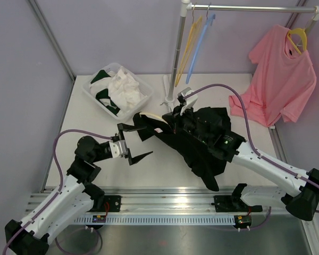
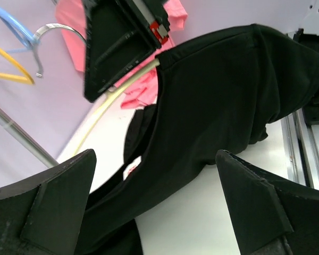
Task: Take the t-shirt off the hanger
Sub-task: Remove the tshirt from the hanger
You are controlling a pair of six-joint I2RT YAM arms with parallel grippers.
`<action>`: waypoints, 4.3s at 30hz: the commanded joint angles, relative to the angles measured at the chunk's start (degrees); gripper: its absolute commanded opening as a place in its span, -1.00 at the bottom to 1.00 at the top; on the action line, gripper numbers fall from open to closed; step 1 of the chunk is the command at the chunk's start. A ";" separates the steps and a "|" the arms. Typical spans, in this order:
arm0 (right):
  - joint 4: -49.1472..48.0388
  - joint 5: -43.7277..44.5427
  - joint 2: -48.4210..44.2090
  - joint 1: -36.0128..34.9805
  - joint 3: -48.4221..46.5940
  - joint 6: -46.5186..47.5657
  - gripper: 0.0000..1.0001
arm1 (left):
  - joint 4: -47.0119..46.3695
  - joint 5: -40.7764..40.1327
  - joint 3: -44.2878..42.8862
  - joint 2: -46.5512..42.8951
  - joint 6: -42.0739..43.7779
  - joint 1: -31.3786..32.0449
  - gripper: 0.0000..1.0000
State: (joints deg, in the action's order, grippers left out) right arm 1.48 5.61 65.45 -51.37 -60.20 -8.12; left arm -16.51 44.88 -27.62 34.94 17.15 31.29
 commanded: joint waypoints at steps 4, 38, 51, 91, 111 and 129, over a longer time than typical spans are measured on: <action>-11.84 12.23 2.66 -5.49 -5.01 1.09 -1.00 | -1.07 -2.08 -2.26 4.34 2.88 2.37 0.89; -14.39 16.98 14.00 -11.29 -12.66 5.75 -1.00 | 0.87 -8.67 -4.64 8.48 3.51 5.27 -0.67; -18.70 13.03 12.51 -11.47 -9.06 11.37 -1.00 | 3.60 -8.06 -10.70 10.76 -8.78 -0.43 -1.00; -16.68 14.00 1.26 -11.38 -0.61 16.38 -1.00 | -1.33 -7.88 -16.68 23.86 -26.99 -22.59 0.26; -14.39 12.41 -0.85 -11.38 -0.35 16.12 -1.00 | 4.03 -10.61 -21.07 29.74 -24.97 -22.32 -0.07; -16.24 16.10 0.56 -11.38 -0.53 16.73 -1.00 | 6.58 -5.24 -22.83 32.39 -22.60 -21.36 -0.37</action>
State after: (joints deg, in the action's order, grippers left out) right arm -8.82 20.51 66.50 -62.26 -59.22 8.25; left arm -9.08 38.57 -48.01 67.24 -6.70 9.65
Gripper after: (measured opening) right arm 0.076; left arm 0.370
